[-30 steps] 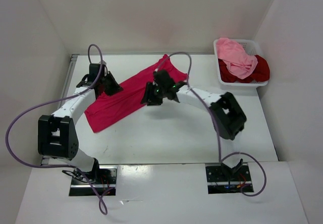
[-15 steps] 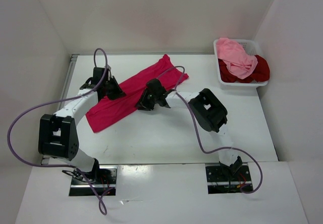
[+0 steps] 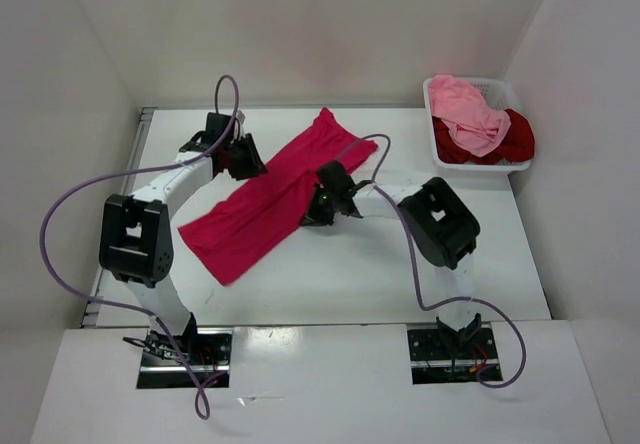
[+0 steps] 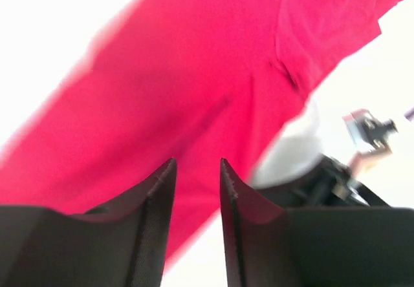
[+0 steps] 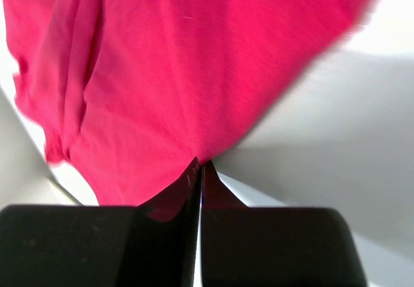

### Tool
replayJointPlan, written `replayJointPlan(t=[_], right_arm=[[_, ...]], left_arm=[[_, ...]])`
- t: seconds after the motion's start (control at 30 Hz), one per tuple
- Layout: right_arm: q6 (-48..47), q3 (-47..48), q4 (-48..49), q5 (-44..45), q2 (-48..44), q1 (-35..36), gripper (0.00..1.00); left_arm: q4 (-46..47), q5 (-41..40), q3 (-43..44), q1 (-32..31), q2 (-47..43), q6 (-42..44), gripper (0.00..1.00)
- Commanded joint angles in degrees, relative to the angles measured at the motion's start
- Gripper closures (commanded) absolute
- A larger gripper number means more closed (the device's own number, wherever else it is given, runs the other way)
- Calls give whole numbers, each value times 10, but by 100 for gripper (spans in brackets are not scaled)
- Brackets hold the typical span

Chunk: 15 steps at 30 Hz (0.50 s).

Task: Fold and stack the t-shirts
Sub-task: Rotate the tshirt 90 degrees

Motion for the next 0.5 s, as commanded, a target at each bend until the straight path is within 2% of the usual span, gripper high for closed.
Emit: replayJointPlan(t=[0.0,0.13,0.47], right_arm=[[-121,-60,-88,-35,-55,-51,100],[-192,-118,-128,-56,-103,-112,100],[-260,-142,-223,-44,-184,-173,100]], left_arm=[[-4,-5,63,-15,50,36,59],[-11,-19,122,-28,105,43,55],[-11,-25,265,-51,264,43,53]])
